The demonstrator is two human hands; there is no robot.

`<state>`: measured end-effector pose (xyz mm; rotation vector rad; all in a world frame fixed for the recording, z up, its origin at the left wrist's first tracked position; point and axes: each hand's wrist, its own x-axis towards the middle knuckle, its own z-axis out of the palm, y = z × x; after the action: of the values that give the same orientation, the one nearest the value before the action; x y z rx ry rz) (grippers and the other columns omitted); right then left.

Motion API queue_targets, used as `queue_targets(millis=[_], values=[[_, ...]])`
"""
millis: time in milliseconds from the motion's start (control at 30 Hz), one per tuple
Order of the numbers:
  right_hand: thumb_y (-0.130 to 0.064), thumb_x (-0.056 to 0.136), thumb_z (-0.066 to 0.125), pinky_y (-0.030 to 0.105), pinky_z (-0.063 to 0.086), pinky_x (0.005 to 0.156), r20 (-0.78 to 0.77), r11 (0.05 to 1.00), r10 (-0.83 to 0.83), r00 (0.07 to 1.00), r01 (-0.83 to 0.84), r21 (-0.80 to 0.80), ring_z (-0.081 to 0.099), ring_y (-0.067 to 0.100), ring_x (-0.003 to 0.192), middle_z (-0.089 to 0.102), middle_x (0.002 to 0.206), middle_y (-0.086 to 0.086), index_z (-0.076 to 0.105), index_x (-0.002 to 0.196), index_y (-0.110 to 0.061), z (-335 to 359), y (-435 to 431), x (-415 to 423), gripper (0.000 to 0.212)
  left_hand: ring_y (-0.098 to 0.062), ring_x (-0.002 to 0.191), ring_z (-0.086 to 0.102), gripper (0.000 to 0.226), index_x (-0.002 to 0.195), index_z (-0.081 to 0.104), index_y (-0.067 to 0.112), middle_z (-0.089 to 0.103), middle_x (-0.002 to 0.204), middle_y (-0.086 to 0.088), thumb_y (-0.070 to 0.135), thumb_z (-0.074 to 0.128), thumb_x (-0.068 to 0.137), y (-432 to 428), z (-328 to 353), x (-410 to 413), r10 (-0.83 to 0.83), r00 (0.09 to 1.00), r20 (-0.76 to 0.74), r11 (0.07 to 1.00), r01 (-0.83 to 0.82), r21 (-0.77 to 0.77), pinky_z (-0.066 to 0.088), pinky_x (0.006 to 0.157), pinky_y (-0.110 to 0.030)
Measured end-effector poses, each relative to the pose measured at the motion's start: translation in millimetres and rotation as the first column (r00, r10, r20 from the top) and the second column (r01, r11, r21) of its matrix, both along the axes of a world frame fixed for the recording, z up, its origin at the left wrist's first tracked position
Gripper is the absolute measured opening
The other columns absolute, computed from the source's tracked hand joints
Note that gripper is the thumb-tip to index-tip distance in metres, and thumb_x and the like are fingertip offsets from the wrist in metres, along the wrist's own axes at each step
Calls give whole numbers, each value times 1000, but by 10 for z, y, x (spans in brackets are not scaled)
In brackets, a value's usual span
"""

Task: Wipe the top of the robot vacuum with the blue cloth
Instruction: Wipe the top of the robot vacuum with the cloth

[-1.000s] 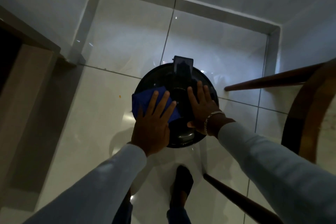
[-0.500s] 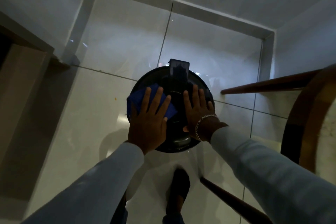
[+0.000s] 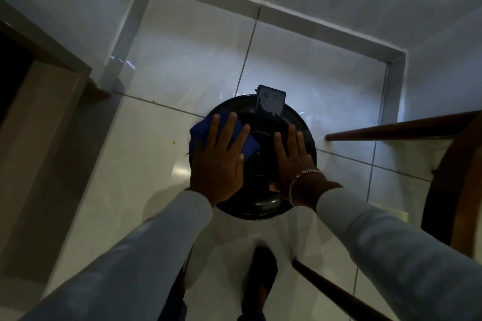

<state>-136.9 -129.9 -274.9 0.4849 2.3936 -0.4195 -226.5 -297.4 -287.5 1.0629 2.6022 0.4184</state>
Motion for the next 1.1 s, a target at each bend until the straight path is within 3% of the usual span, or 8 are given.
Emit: queue_targets(millis=[100, 233, 467, 833, 967, 1100], values=[[-42, 70, 74, 61, 13, 111, -4, 1000, 4, 1000, -4, -12, -27, 35, 139, -35, 150, 13, -25, 141, -20, 7, 3, 13, 125, -33, 148, 1, 58, 148, 19, 26, 12, 161, -5, 31, 34, 92, -247, -1, 263, -66, 997, -33, 998, 66, -14, 28, 110, -58], [-42, 69, 74, 60, 13, 112, -10, 1000, -6, 1000, 5, -13, -27, 34, 139, -34, 151, 12, -26, 141, -23, 12, 1, 18, 125, -31, 148, 3, 61, 149, 15, 28, 14, 161, -3, 34, 34, 91, -487, 16, 568, -133, 990, 41, 990, 134, -34, 31, 109, -59], [-42, 67, 76, 60, 15, 111, -14, 999, -43, 999, 43, 16, -27, 33, 139, -34, 151, 11, -24, 142, -23, -17, -14, 1, 126, -27, 149, -1, 59, 148, 15, 30, 11, 161, 1, 37, 32, 93, -214, -11, 48, -201, 979, 24, 980, 201, 3, 33, 107, -58], [-37, 66, 79, 61, 12, 111, -16, 997, -71, 997, 71, -3, -32, 26, 133, -34, 151, 9, -23, 142, -24, -14, -32, -16, 128, -31, 147, 11, 59, 147, 23, 24, 17, 160, -8, 37, 31, 91, 324, 12, -607, 94, 967, 237, 988, -120, 95, 24, 114, -58], [-37, 68, 77, 59, 13, 112, 8, 998, -68, 998, 68, 3, -27, 32, 139, -37, 149, 10, -23, 142, -23, 35, -58, -19, 125, -31, 147, 13, 60, 148, 21, 20, 18, 159, -10, 31, 43, 94, 247, 68, -492, 107, 965, 237, 982, -140, 127, 23, 117, -52], [-37, 70, 75, 59, 15, 113, 14, 998, -70, 997, 70, 10, -25, 34, 141, -33, 152, 14, -21, 143, -20, 91, -68, -54, 122, -32, 142, 29, 68, 146, 23, 9, 33, 153, -14, 28, 55, 89, 190, 157, -550, 177, 928, 328, 958, -239, 161, 27, 114, -42]])
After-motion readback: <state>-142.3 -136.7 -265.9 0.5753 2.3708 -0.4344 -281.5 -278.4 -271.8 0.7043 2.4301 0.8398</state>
